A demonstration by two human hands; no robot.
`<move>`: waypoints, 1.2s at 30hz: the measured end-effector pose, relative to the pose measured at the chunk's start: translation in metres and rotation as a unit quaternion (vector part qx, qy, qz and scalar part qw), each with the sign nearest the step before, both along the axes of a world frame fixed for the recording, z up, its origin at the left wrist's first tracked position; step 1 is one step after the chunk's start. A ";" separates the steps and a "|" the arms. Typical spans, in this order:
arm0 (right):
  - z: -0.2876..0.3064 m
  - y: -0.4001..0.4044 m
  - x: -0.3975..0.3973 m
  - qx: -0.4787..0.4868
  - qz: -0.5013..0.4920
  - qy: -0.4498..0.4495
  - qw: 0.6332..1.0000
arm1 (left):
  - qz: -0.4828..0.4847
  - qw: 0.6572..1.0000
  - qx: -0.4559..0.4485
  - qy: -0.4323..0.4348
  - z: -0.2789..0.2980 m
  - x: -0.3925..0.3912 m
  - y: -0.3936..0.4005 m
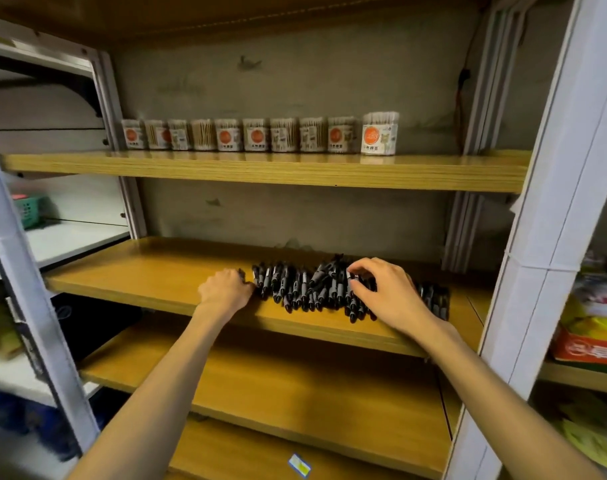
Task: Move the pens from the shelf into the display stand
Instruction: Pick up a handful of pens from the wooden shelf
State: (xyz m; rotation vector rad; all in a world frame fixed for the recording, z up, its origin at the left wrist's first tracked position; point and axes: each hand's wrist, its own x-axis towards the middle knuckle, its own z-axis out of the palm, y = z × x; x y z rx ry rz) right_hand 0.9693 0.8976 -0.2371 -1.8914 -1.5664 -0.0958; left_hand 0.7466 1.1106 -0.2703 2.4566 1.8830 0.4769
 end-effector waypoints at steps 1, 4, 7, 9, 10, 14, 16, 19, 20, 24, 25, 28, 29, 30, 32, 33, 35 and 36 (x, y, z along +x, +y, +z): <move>-0.002 0.002 0.001 0.001 -0.001 0.001 1.000 | 0.004 1.000 0.002 0.012 -0.001 0.002 0.004; -0.006 0.007 0.003 0.006 -0.008 0.006 1.000 | 0.008 1.000 0.009 0.006 -0.003 0.007 0.011; -0.008 0.012 0.004 0.008 -0.011 0.007 1.000 | -0.022 0.993 0.003 -0.114 0.000 0.011 0.019; -0.008 0.015 0.005 0.012 -0.012 0.006 1.000 | -0.029 0.982 -0.029 -0.186 0.006 0.013 0.024; -0.007 0.016 0.005 0.014 -0.012 0.006 1.000 | -0.026 0.979 -0.042 -0.196 0.007 0.014 0.027; -0.006 0.022 0.006 0.017 -0.013 0.006 1.000 | -0.031 0.983 -0.086 -0.159 0.005 0.016 0.038; -0.005 0.024 0.007 0.018 -0.016 0.007 1.000 | -0.031 0.985 -0.089 -0.141 0.003 0.017 0.041; -0.004 0.026 0.008 0.018 -0.021 0.007 1.000 | -0.036 0.986 -0.091 -0.135 0.002 0.019 0.044; -0.004 0.026 0.009 0.018 -0.021 0.006 1.000 | -0.034 0.987 -0.088 -0.133 0.002 0.019 0.044; -0.004 0.027 0.010 0.019 -0.024 0.003 1.000 | -0.009 0.996 -0.050 -0.072 0.004 0.017 0.043; -0.004 0.027 0.010 0.018 -0.024 0.003 1.000 | -0.002 0.998 -0.040 -0.039 0.005 0.017 0.042; -0.004 0.028 0.010 0.013 -0.025 0.003 1.000 | 0.016 0.999 -0.025 0.040 0.006 0.016 0.040; -0.005 0.029 0.010 0.013 -0.024 0.003 1.000 | 0.016 0.998 -0.022 0.051 0.005 0.016 0.040; -0.005 0.029 0.010 0.014 -0.024 0.004 1.000 | 0.015 0.998 -0.021 0.054 0.005 0.016 0.039; -0.004 0.030 0.010 0.016 -0.023 0.008 1.000 | 0.012 0.999 -0.021 0.035 0.006 0.014 0.038; -0.004 0.030 0.010 0.016 -0.023 0.008 1.000 | 0.010 0.999 -0.029 0.013 0.008 0.011 0.038; -0.004 0.030 0.010 0.016 -0.023 0.007 1.000 | -0.004 0.995 -0.070 -0.066 0.013 0.007 0.039; -0.004 0.031 0.011 0.015 -0.023 0.007 1.000 | -0.017 0.987 -0.107 -0.119 0.017 0.006 0.039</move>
